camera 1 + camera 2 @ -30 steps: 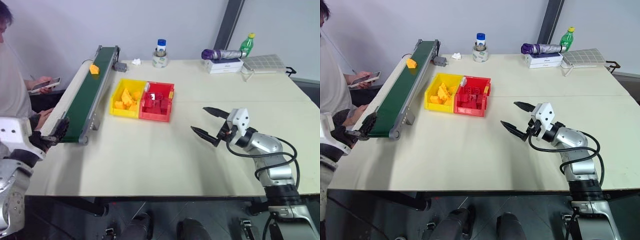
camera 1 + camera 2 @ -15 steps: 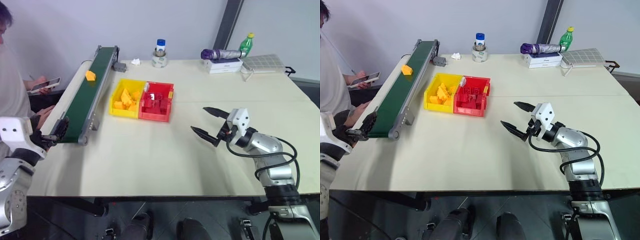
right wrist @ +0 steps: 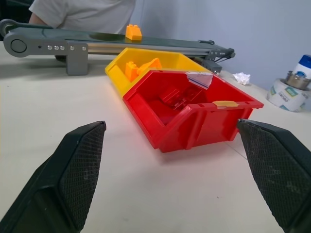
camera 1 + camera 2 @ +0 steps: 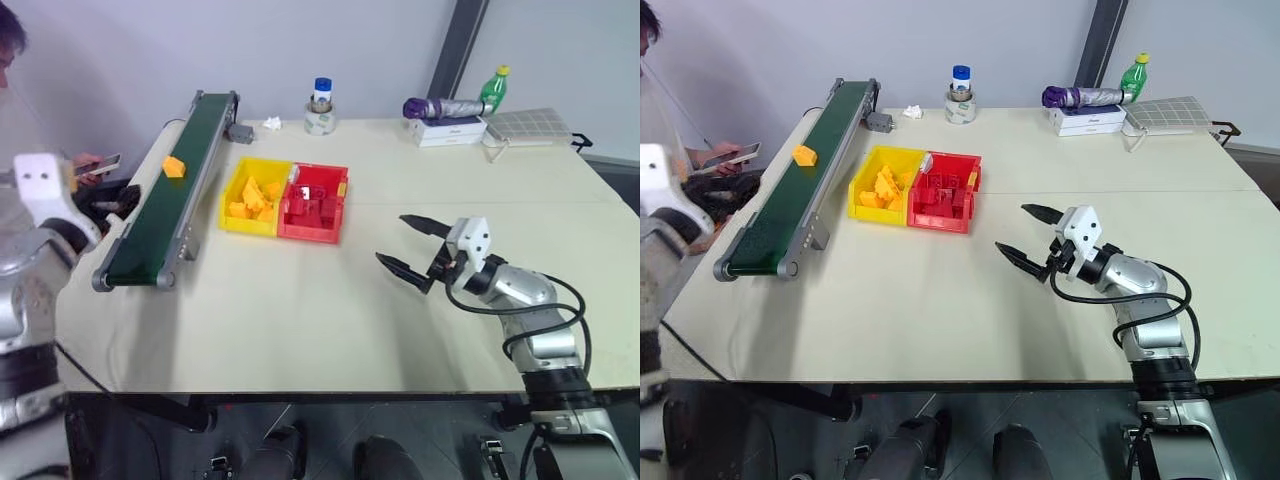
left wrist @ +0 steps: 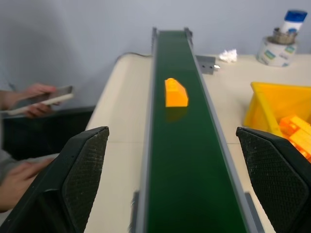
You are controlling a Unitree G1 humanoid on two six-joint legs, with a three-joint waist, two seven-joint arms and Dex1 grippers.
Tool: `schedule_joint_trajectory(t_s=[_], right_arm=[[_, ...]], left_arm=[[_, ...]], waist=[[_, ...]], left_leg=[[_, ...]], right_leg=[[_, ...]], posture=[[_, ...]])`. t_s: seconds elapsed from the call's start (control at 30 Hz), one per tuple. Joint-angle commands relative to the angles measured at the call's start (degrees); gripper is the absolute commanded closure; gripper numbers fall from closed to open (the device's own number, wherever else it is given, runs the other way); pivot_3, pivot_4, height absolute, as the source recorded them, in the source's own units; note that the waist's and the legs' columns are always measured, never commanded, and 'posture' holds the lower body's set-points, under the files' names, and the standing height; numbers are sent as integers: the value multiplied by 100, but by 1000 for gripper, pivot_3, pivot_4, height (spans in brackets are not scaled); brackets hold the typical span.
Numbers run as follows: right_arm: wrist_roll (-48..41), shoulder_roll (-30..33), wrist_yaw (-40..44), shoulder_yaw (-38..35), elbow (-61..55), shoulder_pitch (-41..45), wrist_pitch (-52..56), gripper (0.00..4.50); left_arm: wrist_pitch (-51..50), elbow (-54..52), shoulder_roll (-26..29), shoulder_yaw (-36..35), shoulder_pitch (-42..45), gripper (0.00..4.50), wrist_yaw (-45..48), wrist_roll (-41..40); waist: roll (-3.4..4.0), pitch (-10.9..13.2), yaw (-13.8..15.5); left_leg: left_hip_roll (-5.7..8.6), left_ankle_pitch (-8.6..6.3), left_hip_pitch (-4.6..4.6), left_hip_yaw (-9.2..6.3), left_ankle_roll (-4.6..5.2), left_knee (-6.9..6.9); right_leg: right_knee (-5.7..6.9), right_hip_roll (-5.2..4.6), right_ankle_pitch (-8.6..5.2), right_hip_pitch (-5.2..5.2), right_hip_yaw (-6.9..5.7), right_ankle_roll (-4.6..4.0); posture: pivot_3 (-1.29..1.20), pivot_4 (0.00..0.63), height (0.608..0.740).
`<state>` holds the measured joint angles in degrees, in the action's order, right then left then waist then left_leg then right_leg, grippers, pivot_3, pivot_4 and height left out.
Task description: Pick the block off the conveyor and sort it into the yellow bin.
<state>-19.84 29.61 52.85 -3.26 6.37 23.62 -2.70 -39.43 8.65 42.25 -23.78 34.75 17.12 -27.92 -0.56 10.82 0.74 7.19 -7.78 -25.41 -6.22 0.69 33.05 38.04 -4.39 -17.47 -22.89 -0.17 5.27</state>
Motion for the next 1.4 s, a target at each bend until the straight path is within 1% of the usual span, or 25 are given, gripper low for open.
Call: schedule_joint_trajectory(t_s=[0.03, 0.13, 0.33, 0.57, 0.77, 0.8, 0.87, 0.97, 1.0, 1.03, 1.1, 1.17, 1.23, 1.3, 1.4], right_arm=[[-53, -4, -61, -88, -250, 49, -23, 0], [-62, 8, -117, -103, -365, -62, 0, 0], [-65, 15, -216, -123, -513, -175, 67, 0], [-76, 47, -274, -129, -626, -261, 125, 0], [-88, 59, -302, -132, -713, -313, 169, 0], [-90, 60, -308, -134, -724, -323, 178, 0], [-87, 63, -313, -135, -717, -329, 185, 0], [-82, 78, -299, -137, -706, -322, 192, 0], [-86, 85, -293, -145, -689, -306, 195, 0], [-84, 92, -286, -150, -666, -287, 194, 0], [-83, 99, -280, -155, -644, -272, 190, 0], [-83, 96, -281, -145, -661, -279, 196, 0], [-82, 95, -282, -140, -667, -284, 198, 0], [-80, 89, -284, -135, -655, -278, 194, 0], [-75, 78, -284, -123, -626, -257, 180, 0]], left_arm=[[264, 749, 156, 312, 725, 76, 291, 293], [864, 1502, 127, 609, 1314, 76, 489, 662], [1628, 2868, 7, 718, 1951, 76, 595, 994], [1672, 3903, -104, 993, 2375, 76, 685, 1381], [1442, 4070, -129, 1191, 2373, 76, 872, 1564], [1283, 4060, -131, 1189, 2337, 300, 841, 1571], [1051, 3967, -158, 1162, 2253, 911, 924, 1516], [646, 3848, -225, 1081, 2194, 2336, 881, 1442], [582, 3797, -239, 1073, 2166, 2931, 864, 1445], [599, 3733, -262, 1028, 2136, 3331, 828, 1427], [653, 3609, -275, 959, 2115, 3299, 754, 1416], [1027, 3445, -257, 953, 2134, 3299, 611, 1520], [1033, 3244, -350, 762, 2288, 3299, 584, 1294], [964, 2874, -582, 697, 2438, 3299, 639, 1079], [1135, 2551, -919, 933, 2517, 3299, 577, 1200]], waist=[[0, 0, -5], [-1, 0, -7], [-1, 0, -50], [-1, 0, -45], [-2, 0, -48], [-2, 0, -49], [-2, 0, -51], [-2, 0, -54], [-2, 0, -54], [-2, 0, -53], [-2, 0, -51], [-2, 0, -48], [-2, 0, -42], [-2, 0, -9], [-4, -1, 7]], left_leg=[[0, 0, 0, -1, 0, 0], [1, 1, 0, 1, -1, -1], [1, 2, 0, 1, -1, -2], [3, 3, -1, 0, 0, 4], [3, 3, -1, 0, 1, 4], [3, 3, -1, 0, 1, 4], [3, 3, -1, 0, 1, 4], [3, 5, -1, 0, 4, 4], [3, 5, -1, -1, 4, 5], [3, 5, 0, -1, 4, 6], [3, 4, 1, -1, 2, 7], [3, 4, 0, -1, 2, 9], [2, 3, 0, -1, 1, 10], [3, 3, -1, -1, 1, 12], [5, 3, -2, -3, 1, 21]], right_leg=[[0, 0, 0, 0, -1, 1], [2, -2, 2, 0, 0, 3], [7, -1, 4, 10, 1, 7], [9, -1, 7, 12, 0, 12], [9, -1, 8, 13, 0, 13], [9, -1, 8, 14, 0, 13], [10, -1, 8, 14, 0, 13], [11, -1, 8, 15, 0, 13], [12, -1, 8, 15, 0, 14], [13, -1, 8, 14, 0, 14], [16, -1, 8, 15, 0, 14], [17, -1, 8, 15, 0, 14], [17, -1, 8, 16, 0, 14], [17, -1, 9, 15, 0, 14], [15, -2, 11, 17, -4, 18]], posture=[[0, 150, 740], [0, 150, 740], [0, 150, 740], [0, 150, 740], [0, 150, 740], [0, 150, 740], [0, 150, 740], [0, 150, 740], [0, 150, 740], [0, 150, 740], [0, 150, 740], [0, 150, 740], [0, 150, 740], [0, 150, 740], [0, 150, 740]])
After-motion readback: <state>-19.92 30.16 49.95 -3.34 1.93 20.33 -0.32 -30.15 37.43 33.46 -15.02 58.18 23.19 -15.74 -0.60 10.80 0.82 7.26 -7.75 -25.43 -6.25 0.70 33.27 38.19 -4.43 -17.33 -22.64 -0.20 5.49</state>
